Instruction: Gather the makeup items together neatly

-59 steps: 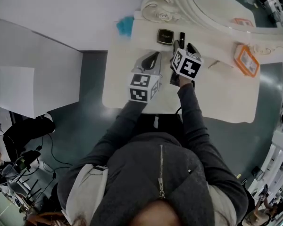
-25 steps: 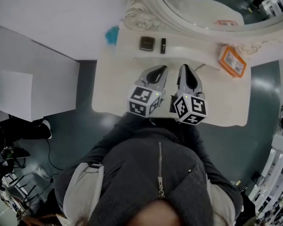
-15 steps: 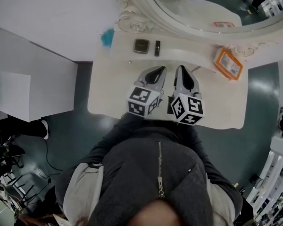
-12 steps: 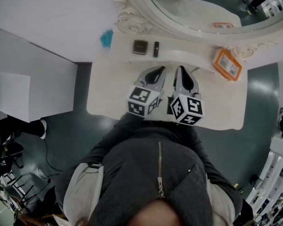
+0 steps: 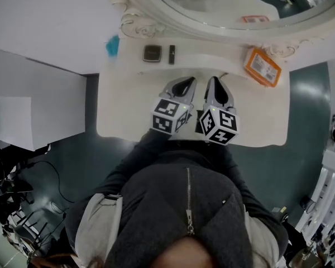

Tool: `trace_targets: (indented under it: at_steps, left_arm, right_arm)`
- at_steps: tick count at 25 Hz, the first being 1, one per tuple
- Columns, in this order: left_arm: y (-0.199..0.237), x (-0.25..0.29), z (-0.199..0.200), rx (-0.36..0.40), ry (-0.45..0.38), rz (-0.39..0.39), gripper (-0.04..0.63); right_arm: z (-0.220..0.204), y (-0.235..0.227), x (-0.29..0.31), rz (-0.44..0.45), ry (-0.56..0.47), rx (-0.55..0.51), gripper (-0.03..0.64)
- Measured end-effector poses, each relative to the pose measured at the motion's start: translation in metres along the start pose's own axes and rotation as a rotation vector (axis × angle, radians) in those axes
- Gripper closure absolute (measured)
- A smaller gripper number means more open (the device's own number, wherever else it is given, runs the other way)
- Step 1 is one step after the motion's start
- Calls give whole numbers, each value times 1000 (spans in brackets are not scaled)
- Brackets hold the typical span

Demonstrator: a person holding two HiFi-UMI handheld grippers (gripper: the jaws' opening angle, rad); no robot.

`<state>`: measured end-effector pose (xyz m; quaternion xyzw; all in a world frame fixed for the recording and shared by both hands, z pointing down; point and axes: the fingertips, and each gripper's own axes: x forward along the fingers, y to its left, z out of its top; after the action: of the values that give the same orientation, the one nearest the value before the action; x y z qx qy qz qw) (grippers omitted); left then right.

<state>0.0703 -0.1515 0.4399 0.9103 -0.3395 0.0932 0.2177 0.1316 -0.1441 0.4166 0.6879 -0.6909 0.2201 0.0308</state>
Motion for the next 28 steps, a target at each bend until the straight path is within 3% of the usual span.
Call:
trace_targets:
  at_steps: [15,28]
  left_arm:
    - [-10,50,-48,40,135,15,586]
    - [5,53,-62,26,164,66,586]
  right_arm:
    - [-62,-94,25,-158,196,90,545]
    - [-96,-115,67,-242,293,96,488]
